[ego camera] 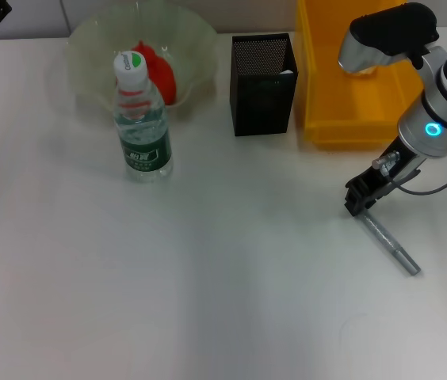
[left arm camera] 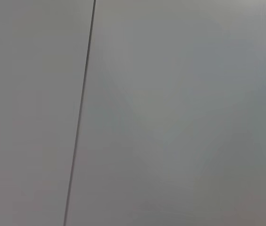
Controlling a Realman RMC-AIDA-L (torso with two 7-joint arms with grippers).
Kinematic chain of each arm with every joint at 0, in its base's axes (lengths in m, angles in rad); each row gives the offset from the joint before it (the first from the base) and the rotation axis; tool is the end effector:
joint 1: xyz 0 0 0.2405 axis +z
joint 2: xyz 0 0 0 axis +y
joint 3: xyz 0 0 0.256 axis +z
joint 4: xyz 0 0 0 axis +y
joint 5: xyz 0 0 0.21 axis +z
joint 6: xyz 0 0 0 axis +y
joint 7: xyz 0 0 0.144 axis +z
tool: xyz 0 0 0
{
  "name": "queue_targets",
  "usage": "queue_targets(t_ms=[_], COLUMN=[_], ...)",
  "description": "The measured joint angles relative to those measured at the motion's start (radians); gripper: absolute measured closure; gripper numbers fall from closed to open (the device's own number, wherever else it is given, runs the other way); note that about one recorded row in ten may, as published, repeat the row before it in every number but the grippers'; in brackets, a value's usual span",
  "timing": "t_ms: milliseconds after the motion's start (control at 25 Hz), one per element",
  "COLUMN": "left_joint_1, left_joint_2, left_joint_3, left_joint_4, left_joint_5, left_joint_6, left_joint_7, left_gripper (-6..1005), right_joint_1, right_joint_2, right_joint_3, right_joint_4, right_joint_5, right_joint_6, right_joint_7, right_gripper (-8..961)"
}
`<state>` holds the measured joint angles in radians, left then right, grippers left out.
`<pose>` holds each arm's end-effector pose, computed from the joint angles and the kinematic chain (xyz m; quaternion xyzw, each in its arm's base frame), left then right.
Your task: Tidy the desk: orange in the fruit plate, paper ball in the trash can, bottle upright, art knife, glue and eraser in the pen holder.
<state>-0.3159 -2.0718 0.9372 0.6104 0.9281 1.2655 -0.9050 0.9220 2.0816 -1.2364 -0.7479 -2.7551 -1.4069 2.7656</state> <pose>-0.2907 0.3438 0.0732 -0.7450 -0.1701 -0.4296 0.4811 0.2025 0.3936 -0.0384 -0.8315 0.4722 -0.2370 0.1716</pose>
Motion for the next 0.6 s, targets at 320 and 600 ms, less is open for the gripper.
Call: queue_targets(t_ms=[320, 600], left_joint_1=[0.011, 0.017], left_joint_2=[-0.001, -0.001], left_joint_3=[0.0, 0.0], left_joint_4=[0.0, 0.005], left_joint_5=[-0.005, -0.007], left_joint_6=[0.021, 0.042], left_joint_7=[0.0, -0.005], left_gripper=[214, 214], right_joint_1=[-0.06, -0.206], right_joint_2=[-0.004, -0.022], right_joint_3=[0.05, 0.34], right_joint_4=[-0.111, -0.23], right_joint_5=[0.019, 0.319], right_joint_6=[-0.035, -0.08], right_joint_7=[-0.017, -0.249], right_gripper=[788, 806])
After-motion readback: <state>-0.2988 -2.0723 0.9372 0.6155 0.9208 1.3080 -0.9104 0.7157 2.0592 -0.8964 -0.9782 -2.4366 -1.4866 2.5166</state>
